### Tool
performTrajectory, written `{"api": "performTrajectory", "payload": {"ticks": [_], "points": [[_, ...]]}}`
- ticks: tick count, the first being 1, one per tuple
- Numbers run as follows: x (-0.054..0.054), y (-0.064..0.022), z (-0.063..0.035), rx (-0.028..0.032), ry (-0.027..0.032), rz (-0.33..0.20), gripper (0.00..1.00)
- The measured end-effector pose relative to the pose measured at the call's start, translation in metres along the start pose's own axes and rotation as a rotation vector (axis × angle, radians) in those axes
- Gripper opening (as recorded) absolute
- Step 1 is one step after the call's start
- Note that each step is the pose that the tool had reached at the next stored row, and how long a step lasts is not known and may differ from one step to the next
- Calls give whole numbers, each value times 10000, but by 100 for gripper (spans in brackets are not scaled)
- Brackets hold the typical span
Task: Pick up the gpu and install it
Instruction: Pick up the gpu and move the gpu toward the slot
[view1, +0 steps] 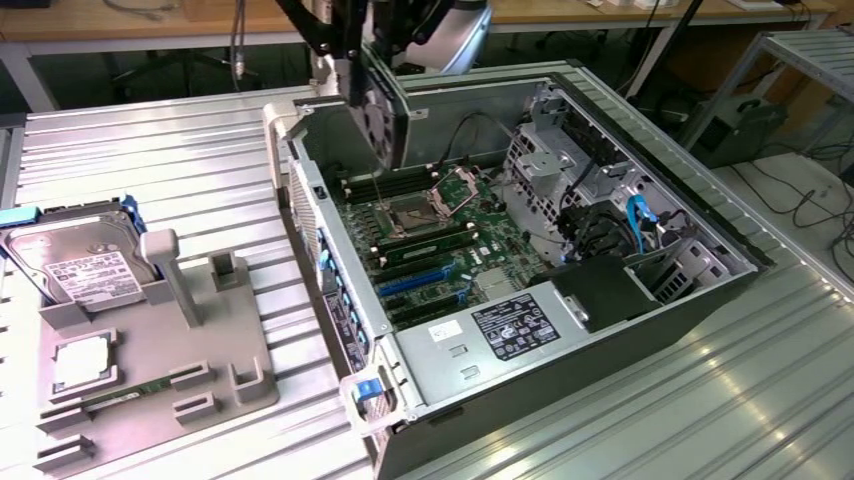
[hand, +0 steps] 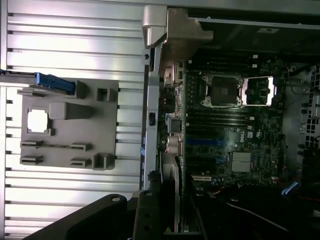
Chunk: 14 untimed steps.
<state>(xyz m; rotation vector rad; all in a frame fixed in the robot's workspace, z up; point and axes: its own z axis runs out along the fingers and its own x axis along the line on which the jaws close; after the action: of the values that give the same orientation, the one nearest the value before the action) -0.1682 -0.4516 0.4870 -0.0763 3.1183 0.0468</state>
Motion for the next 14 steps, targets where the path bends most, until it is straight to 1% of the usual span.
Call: {"api": "performTrajectory", "payload": {"ticks": [6,8,14], "points": [[-271,-15,60,0,0,-1,27],[-363,-21,100,-1,0,0,27],[-586,-35,219,0,0,-1,27]]}}
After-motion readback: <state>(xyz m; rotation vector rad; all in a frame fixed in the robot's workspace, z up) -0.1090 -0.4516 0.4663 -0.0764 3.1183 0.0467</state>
